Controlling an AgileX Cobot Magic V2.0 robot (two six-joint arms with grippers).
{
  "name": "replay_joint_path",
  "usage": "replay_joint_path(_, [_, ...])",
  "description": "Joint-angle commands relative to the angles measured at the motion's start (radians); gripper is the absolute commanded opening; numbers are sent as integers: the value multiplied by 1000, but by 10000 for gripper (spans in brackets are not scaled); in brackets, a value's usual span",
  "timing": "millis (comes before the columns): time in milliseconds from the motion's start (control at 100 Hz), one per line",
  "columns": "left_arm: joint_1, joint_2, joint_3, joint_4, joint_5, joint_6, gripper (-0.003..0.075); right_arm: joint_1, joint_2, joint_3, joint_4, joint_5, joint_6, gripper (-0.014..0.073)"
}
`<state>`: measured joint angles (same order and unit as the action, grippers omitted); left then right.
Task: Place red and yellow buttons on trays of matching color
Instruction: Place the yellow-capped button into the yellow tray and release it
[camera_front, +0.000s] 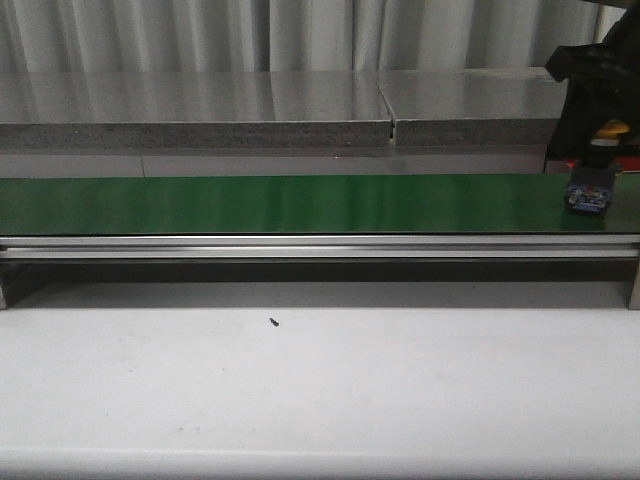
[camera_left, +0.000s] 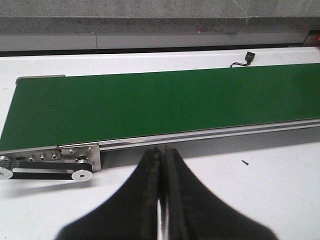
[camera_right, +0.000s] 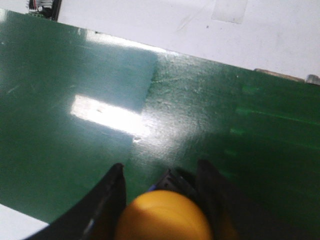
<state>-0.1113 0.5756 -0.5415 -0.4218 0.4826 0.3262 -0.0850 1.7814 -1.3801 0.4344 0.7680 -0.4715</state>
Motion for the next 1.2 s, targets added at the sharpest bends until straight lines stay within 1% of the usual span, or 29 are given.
replay_joint_path(0, [-7, 6, -28, -23, -69, -10, -19, -35, -87, -54, 8, 16, 18, 77])
replay_joint_path(120, [-7, 6, -28, -23, -69, -10, -19, -103, -175, -57, -5, 55, 55, 77])
replay_joint_path(180, [-7, 6, -28, -23, -69, -10, -19, -149, -226, -55, -32, 79, 82, 77])
replay_joint_path(280, [-7, 6, -28, -23, -69, -10, -19, -229, -296, -39, -147, 103, 143, 77])
replay_joint_path(360, [-7, 6, -28, -23, -69, -10, -19, -306, -340, -13, -254, 95, 249, 77])
replay_joint_path(430, [-7, 6, -28, -23, -69, -10, -19, -379, -364, 18, -308, 80, 327, 77])
replay_joint_path(510, [-7, 6, -28, -23, -69, -10, -19, -459, -368, 53, -319, 74, 378, 77])
replay_joint_path(600, [-7, 6, -28, -23, -69, -10, -19, -518, -366, 109, -318, 60, 407, 77])
replay_joint_path(740, [-7, 6, -28, -23, -69, -10, -19, -561, -366, 220, -318, -14, 425, 77])
replay_joint_path(950, [-7, 6, -28, -23, -69, -10, -19, -562, -348, 361, -318, -126, 426, 77])
replay_joint_path(1190, [-7, 6, -28, -23, -69, -10, -19, -558, -257, 379, -318, -190, 426, 77])
